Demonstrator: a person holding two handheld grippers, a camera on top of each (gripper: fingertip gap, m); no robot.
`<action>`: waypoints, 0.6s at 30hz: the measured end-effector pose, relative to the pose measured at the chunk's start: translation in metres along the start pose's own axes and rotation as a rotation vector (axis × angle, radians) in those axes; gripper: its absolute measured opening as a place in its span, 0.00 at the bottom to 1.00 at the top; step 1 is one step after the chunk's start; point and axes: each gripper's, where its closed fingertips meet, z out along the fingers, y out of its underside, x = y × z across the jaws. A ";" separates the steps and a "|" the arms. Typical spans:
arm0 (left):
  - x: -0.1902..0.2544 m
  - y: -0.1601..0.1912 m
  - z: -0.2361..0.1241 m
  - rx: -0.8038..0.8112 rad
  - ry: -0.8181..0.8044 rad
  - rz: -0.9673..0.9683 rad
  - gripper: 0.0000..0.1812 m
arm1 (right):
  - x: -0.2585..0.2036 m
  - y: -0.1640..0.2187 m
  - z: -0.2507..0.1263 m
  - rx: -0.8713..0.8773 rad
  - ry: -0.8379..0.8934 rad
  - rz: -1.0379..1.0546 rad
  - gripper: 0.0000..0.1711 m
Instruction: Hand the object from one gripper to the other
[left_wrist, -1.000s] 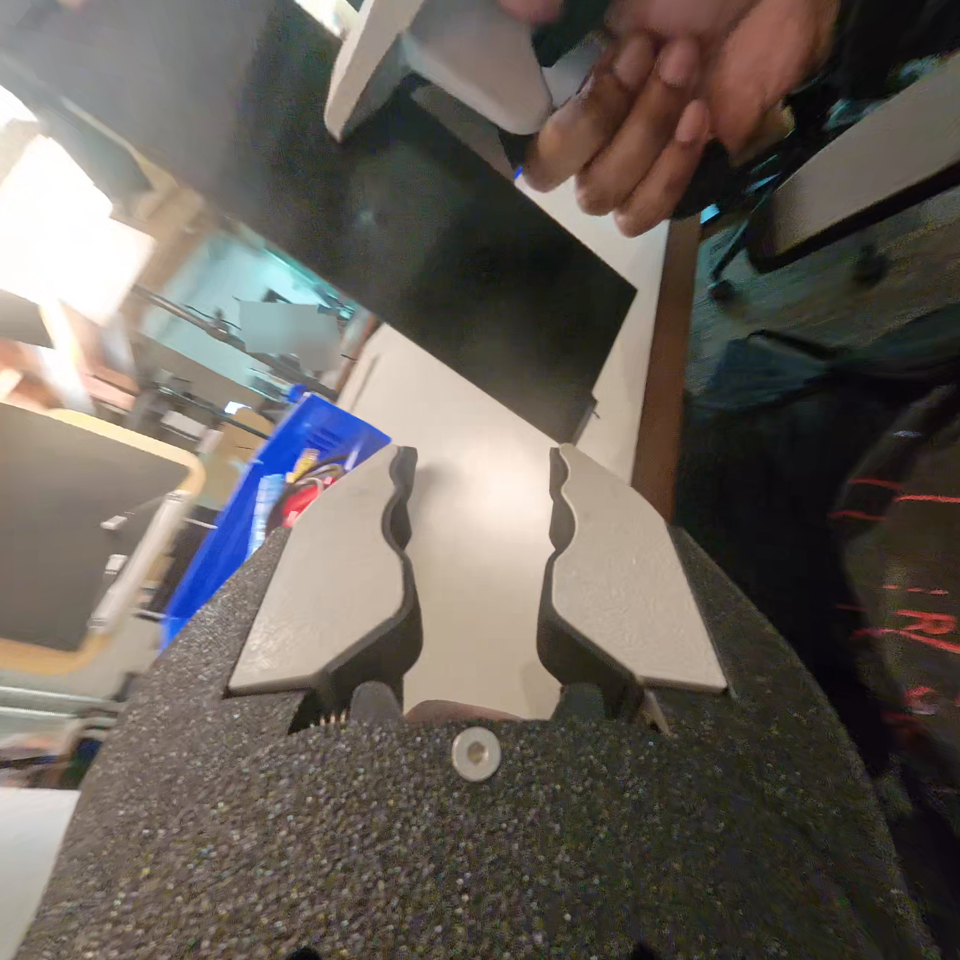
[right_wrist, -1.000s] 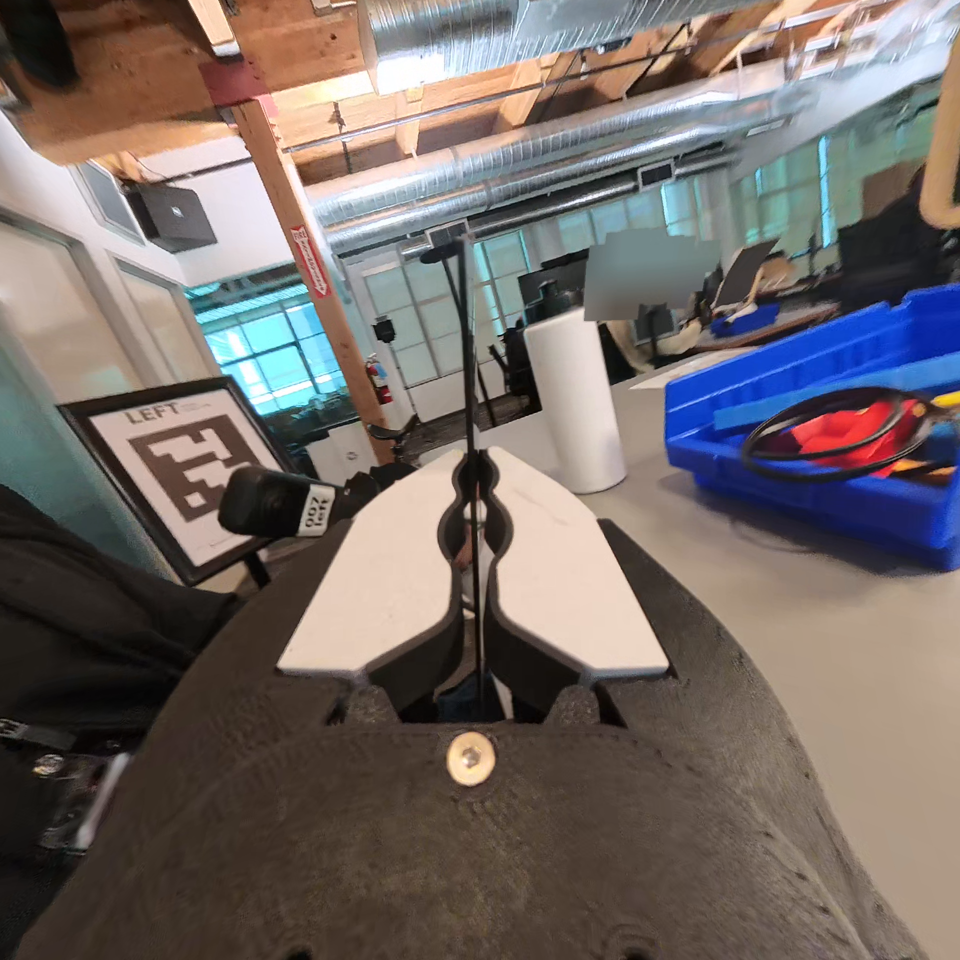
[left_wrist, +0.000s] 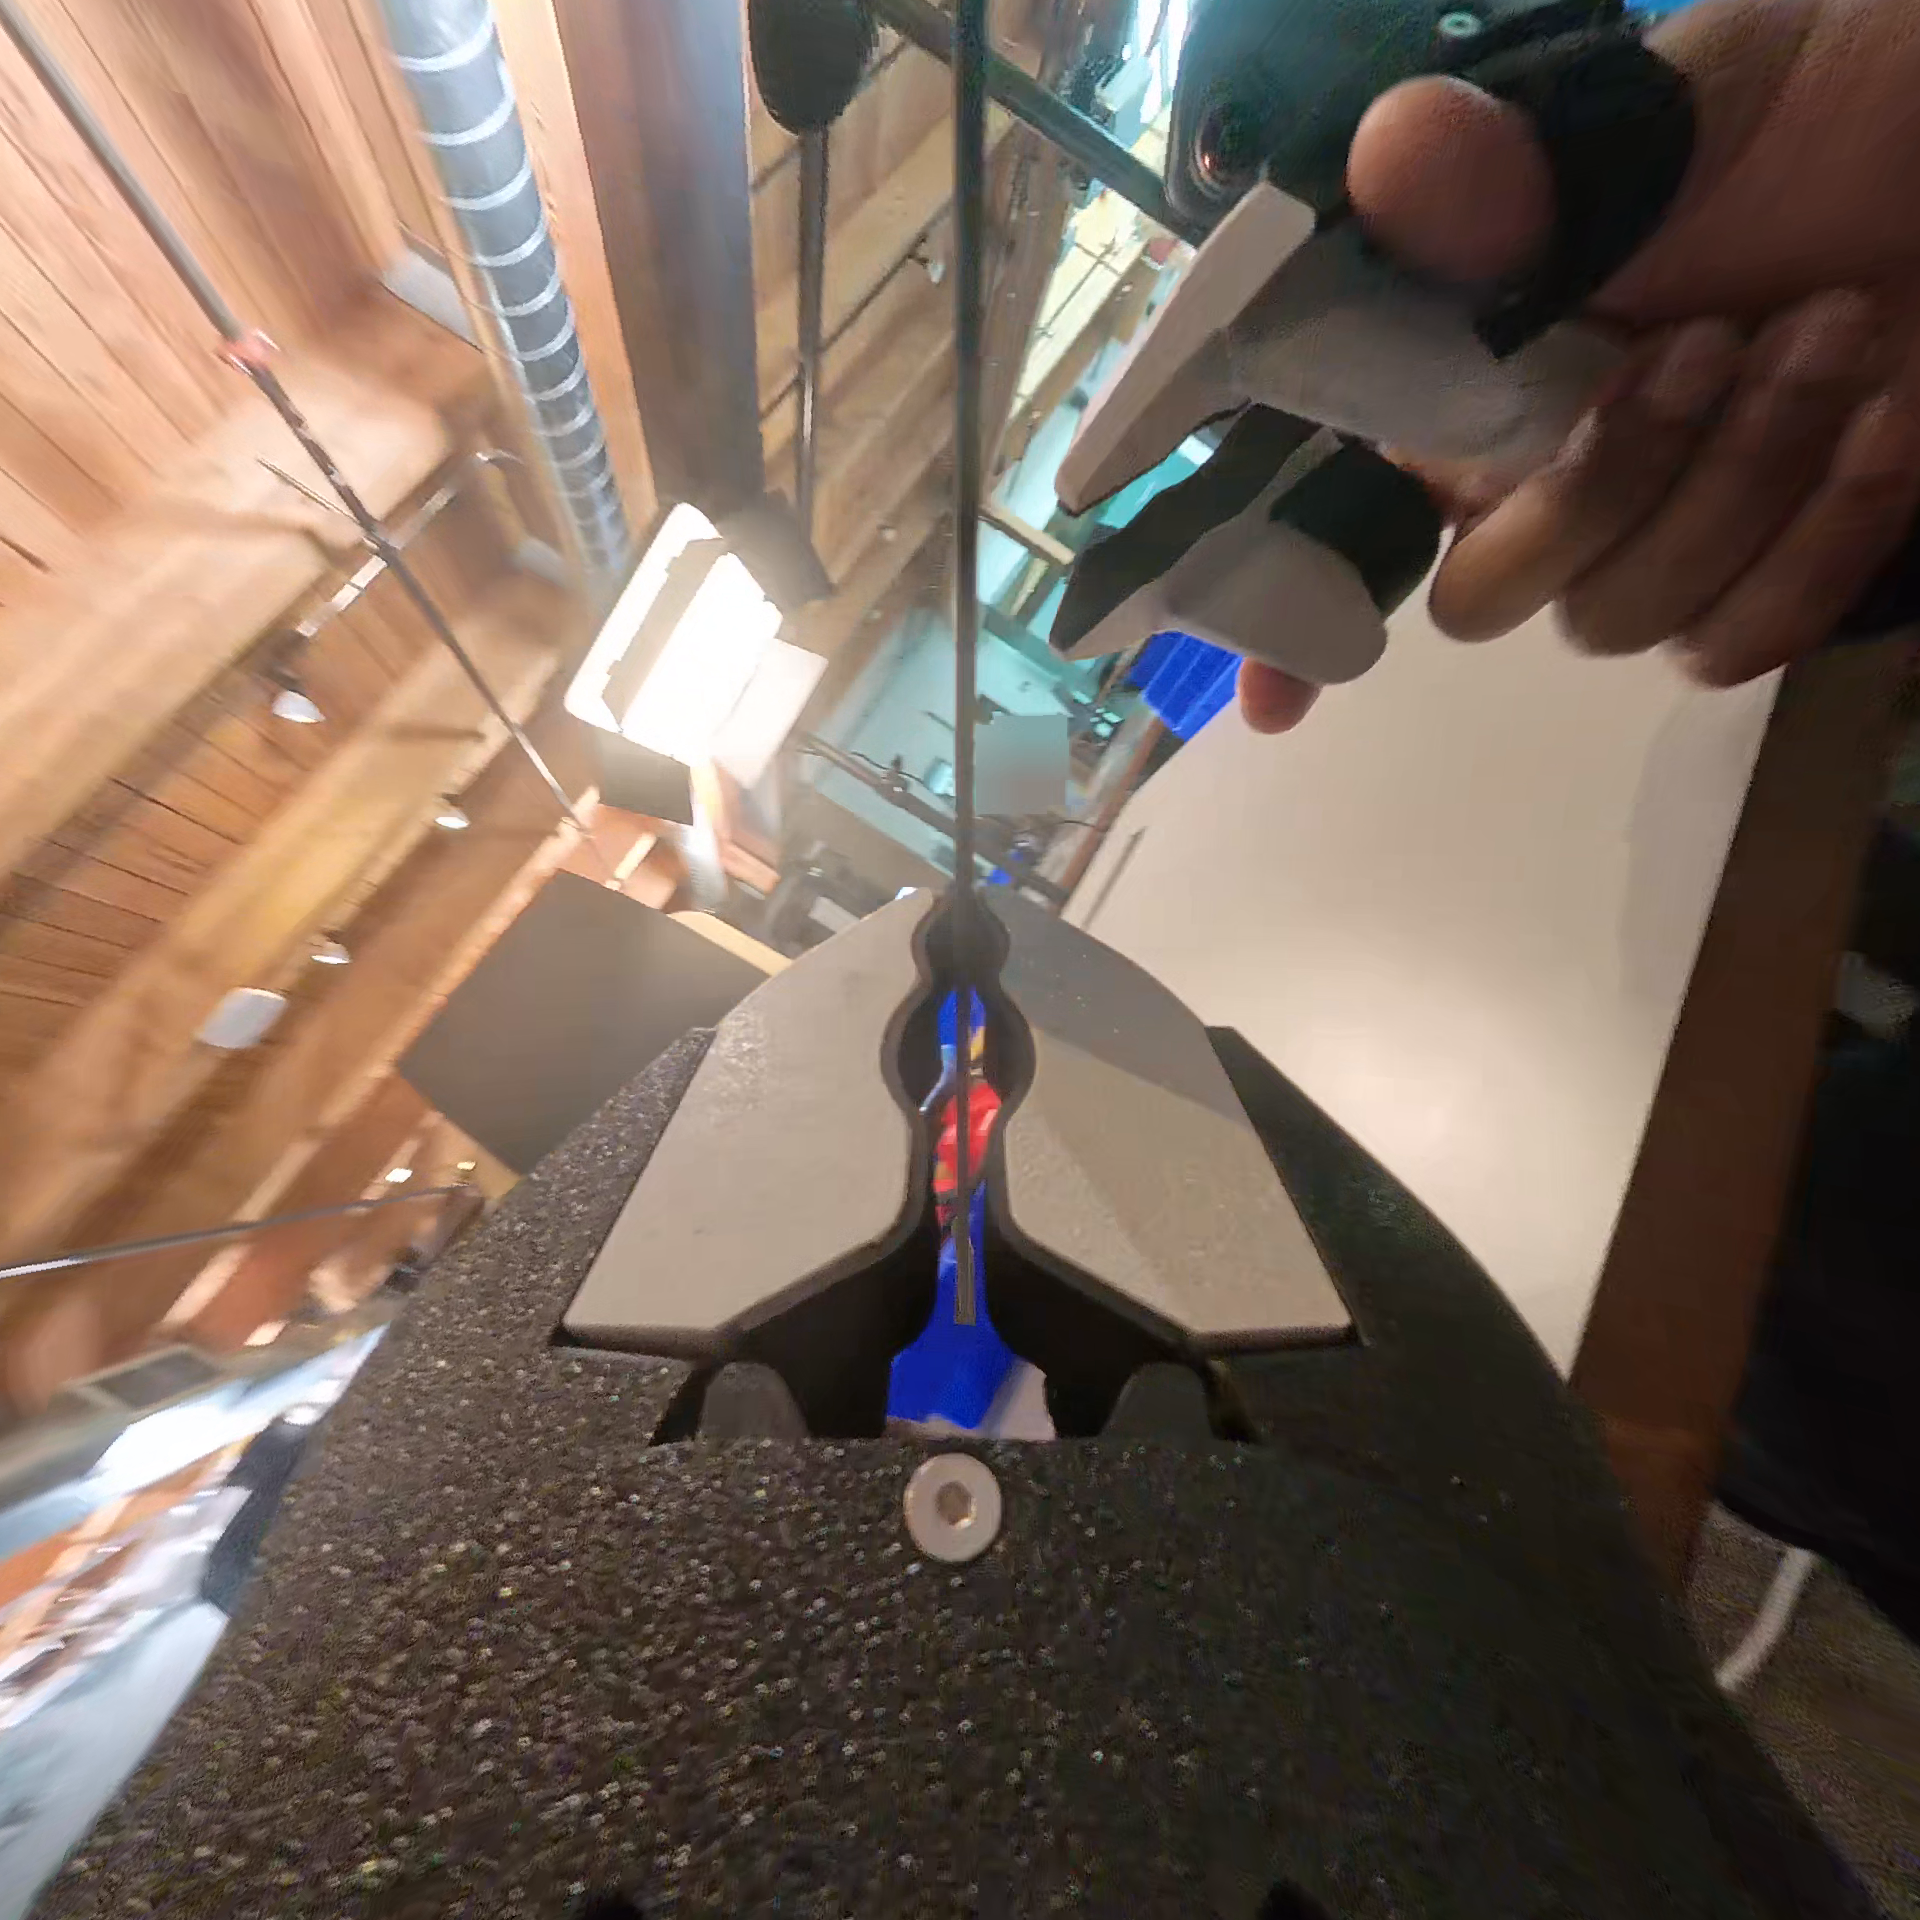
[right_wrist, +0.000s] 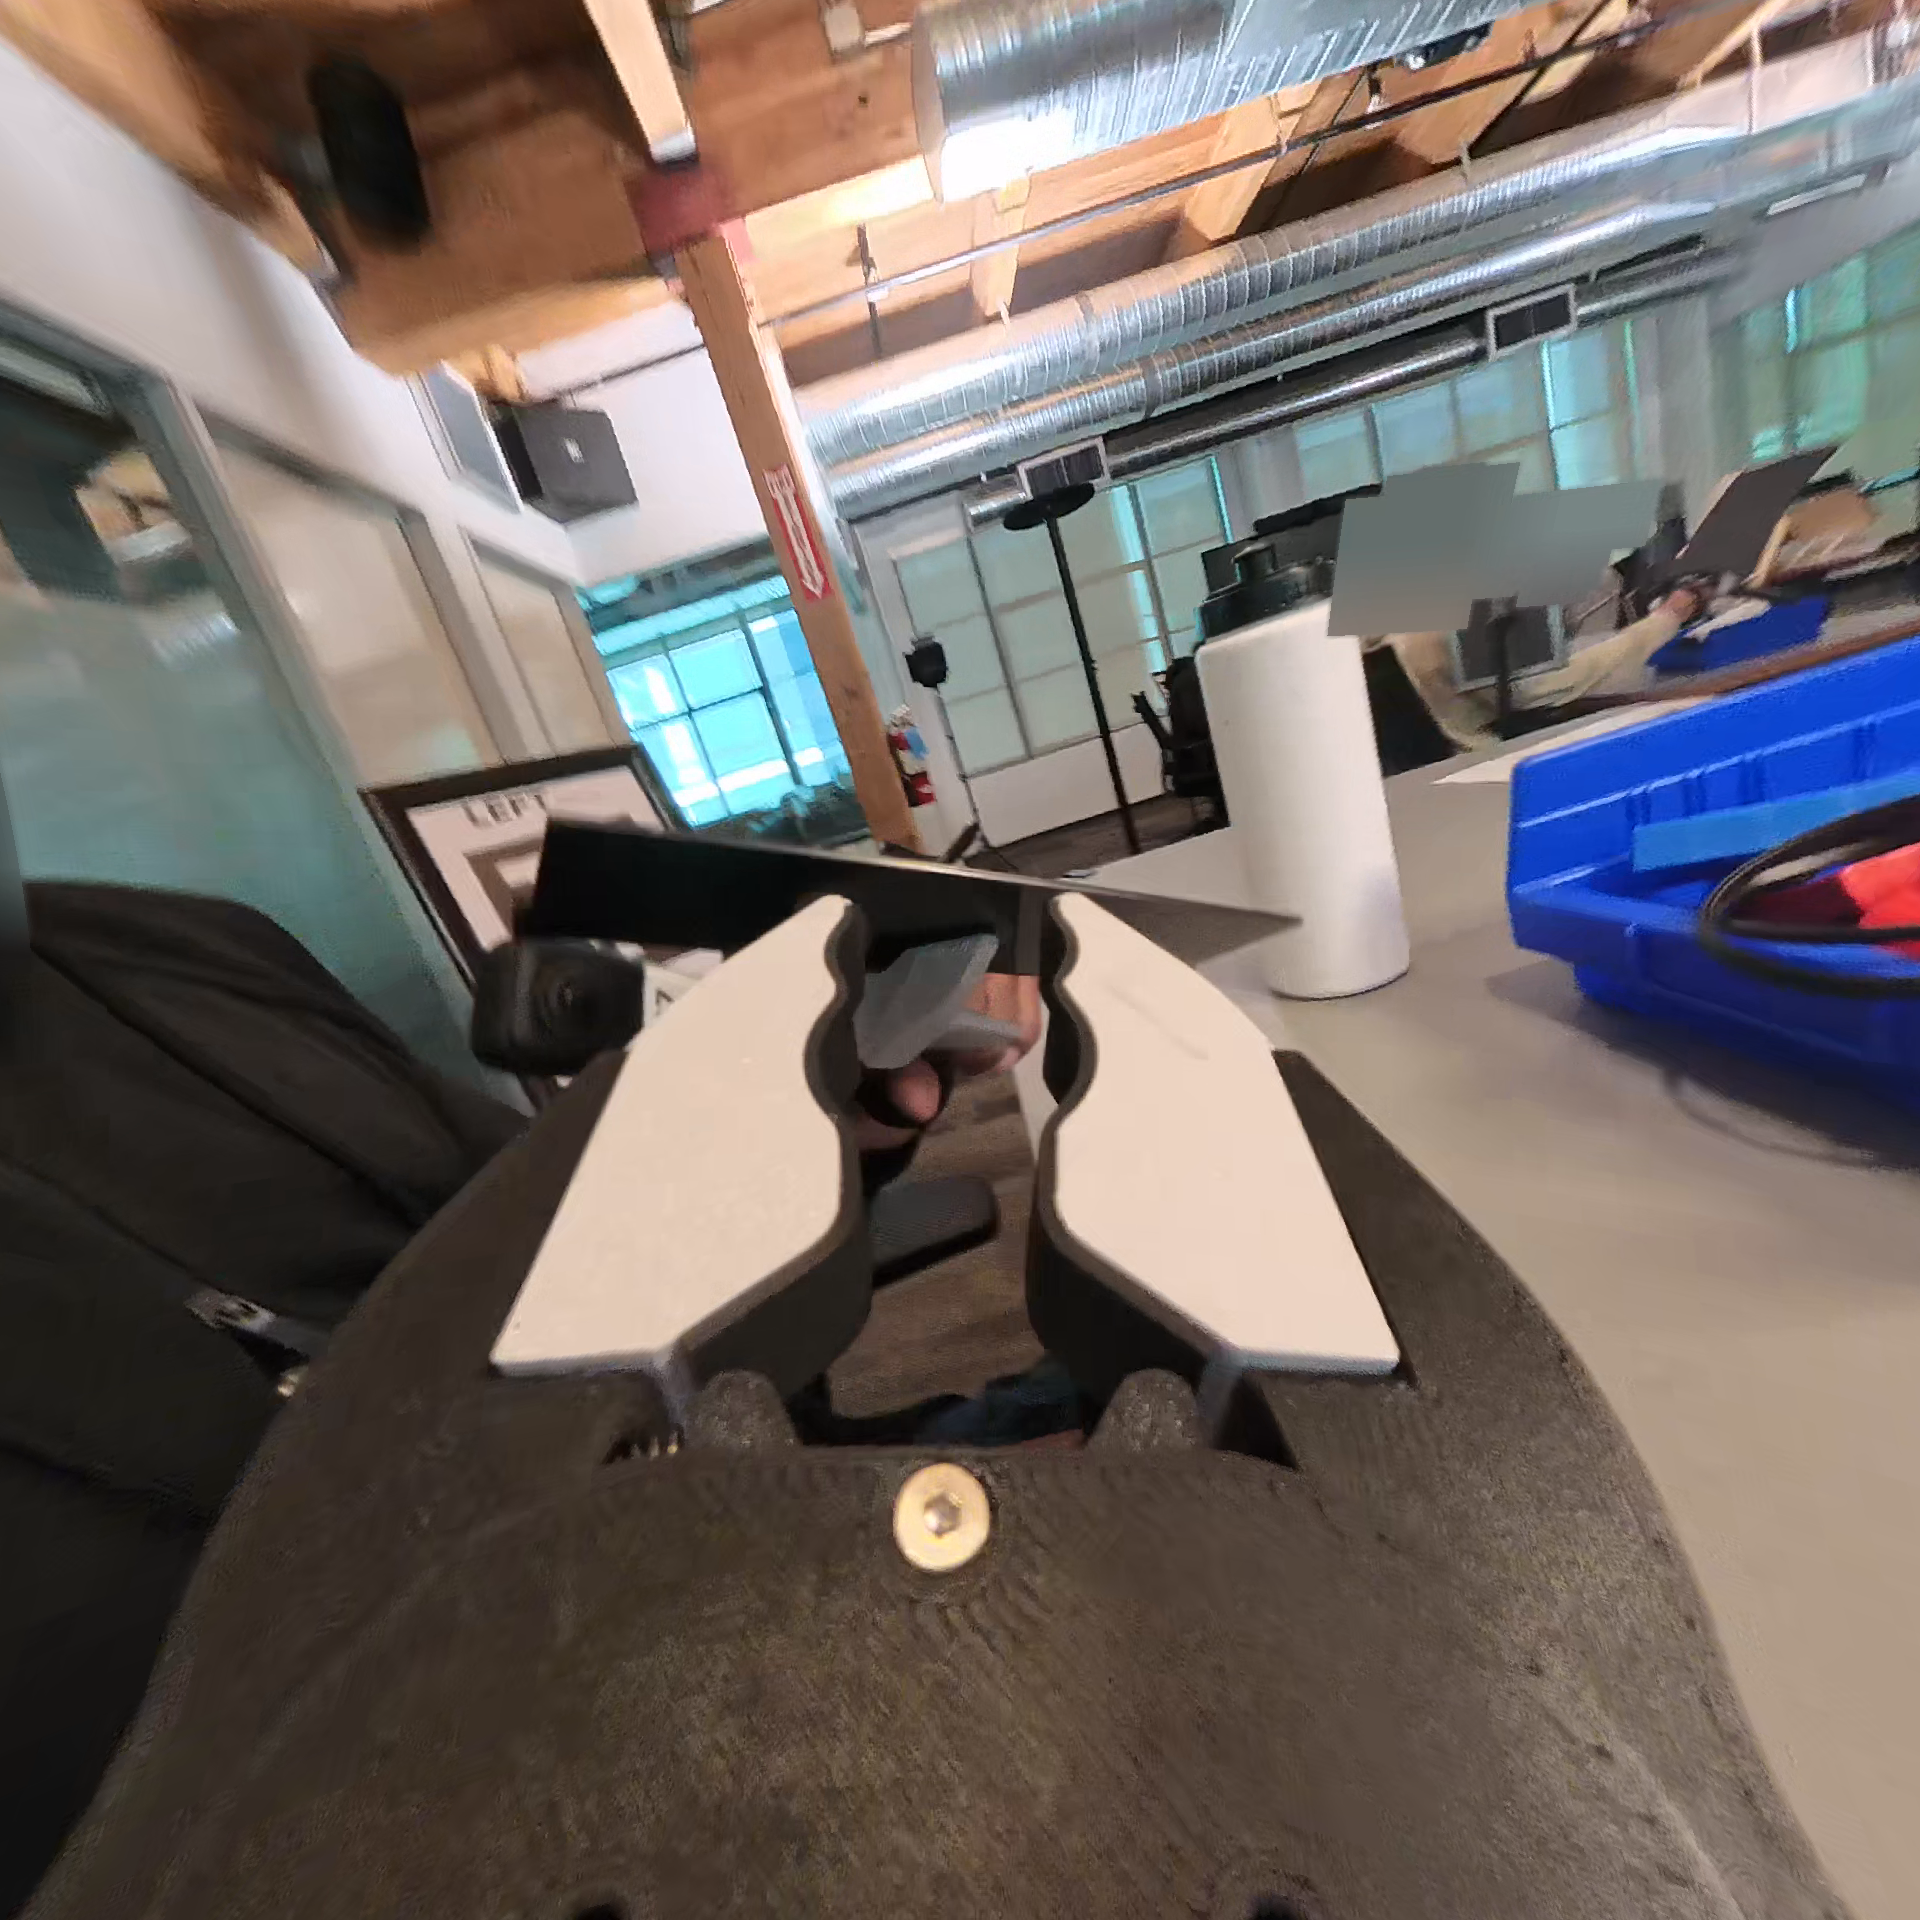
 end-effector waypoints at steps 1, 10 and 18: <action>-0.002 0.000 0.000 -0.002 -0.021 0.041 0.01 | 0.003 -0.002 -0.002 0.014 -0.003 0.047 0.19; 0.005 0.002 -0.005 0.010 -0.065 0.338 0.01 | 0.018 0.008 -0.002 -0.028 0.046 0.110 0.24; 0.012 0.006 -0.005 0.004 -0.076 0.485 0.01 | 0.017 0.018 0.002 -0.084 0.031 0.191 0.24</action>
